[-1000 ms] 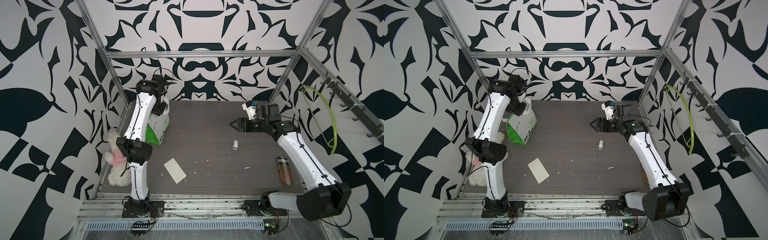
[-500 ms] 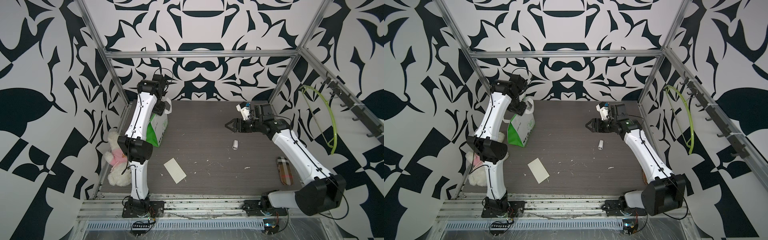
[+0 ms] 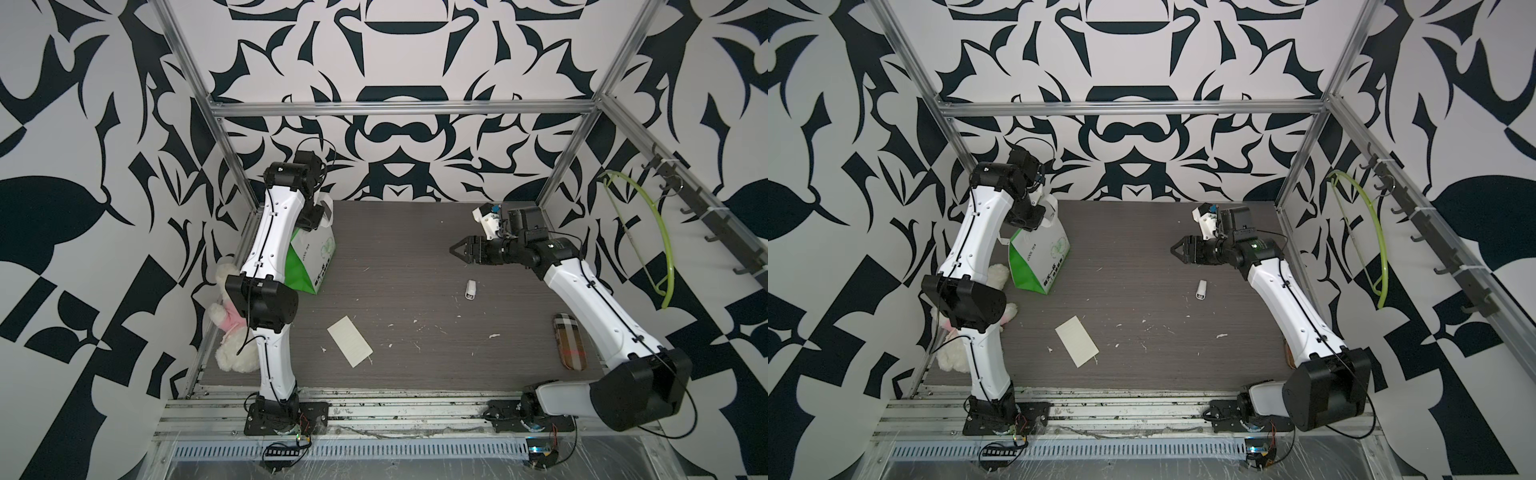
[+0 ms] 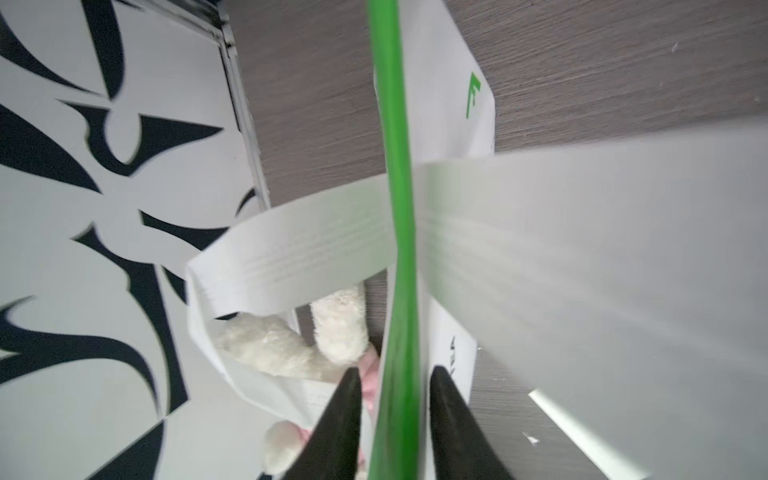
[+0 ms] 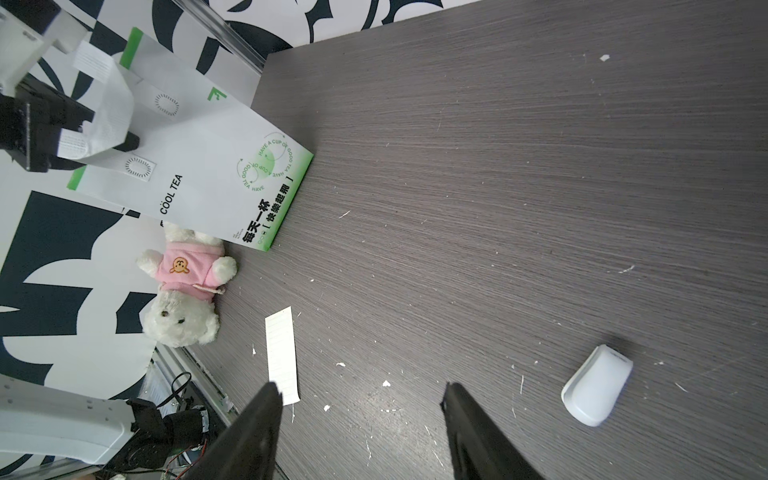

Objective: Staple the receipts to the bags
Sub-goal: Place the takeout bag at the center of the board.

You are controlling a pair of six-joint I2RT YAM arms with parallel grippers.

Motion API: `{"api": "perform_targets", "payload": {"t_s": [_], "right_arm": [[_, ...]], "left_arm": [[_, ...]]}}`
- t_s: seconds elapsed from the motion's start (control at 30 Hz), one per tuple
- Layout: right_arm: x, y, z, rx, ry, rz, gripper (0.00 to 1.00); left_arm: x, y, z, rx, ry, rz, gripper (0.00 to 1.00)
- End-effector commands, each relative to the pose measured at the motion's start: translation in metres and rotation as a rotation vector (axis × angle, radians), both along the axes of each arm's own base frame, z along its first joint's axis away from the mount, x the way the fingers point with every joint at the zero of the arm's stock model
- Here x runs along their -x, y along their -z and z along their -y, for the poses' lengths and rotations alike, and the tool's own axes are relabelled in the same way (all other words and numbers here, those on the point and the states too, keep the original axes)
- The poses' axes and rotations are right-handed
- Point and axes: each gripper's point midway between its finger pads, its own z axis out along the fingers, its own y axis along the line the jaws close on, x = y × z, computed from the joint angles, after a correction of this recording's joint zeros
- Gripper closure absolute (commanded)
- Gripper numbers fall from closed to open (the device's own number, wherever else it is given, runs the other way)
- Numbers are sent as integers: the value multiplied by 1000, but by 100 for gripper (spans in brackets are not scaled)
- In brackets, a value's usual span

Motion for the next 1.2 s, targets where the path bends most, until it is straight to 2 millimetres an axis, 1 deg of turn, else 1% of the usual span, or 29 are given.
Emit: {"api": "perform_targets", "payload": {"t_s": [0.0, 0.13, 0.2, 0.27, 0.33, 0.4, 0.47, 0.6, 0.67, 0.8, 0.87, 1.03, 1.1, 1.17], "right_arm": [[1, -24, -1, -8, -8, 75, 37], [1, -24, -1, -7, -8, 72, 37], [0, -24, -1, -7, -6, 73, 37], [0, -25, -1, -9, -6, 72, 37], [0, -26, -1, -10, -3, 74, 38], [0, -28, -1, -14, -1, 77, 38], [1, -28, -2, -17, -1, 78, 38], [3, -21, -1, -7, -10, 69, 38], [5, -18, -1, -3, -13, 61, 38], [7, -24, -2, -18, -12, 70, 38], [7, -29, -2, -21, -13, 80, 38], [11, -37, -2, -18, -22, 92, 38], [13, -38, -1, -17, -22, 98, 38], [13, -36, -2, -18, -27, 93, 39]], "left_arm": [[7, -2, 1, 65, -8, 1, 81], [8, 2, -7, 108, -27, -14, 95], [4, -2, -8, 138, -25, 6, 100], [-2, -15, -7, 144, -13, 43, 100], [-6, -28, -1, 184, 4, 80, 100], [-9, -32, 8, 236, 22, 96, 100], [-10, -23, 8, 237, 22, 72, 100], [-6, 10, 9, 230, 4, -40, 100], [-5, 23, 10, 229, -3, -72, 100], [-9, 42, 15, 206, 4, -108, 100], [-12, 48, 17, 183, 14, -124, 100], [-17, 56, 19, 134, 26, -147, 100], [-16, 58, 17, 124, 23, -152, 98], [-17, 55, 18, 126, 26, -138, 98]]}}
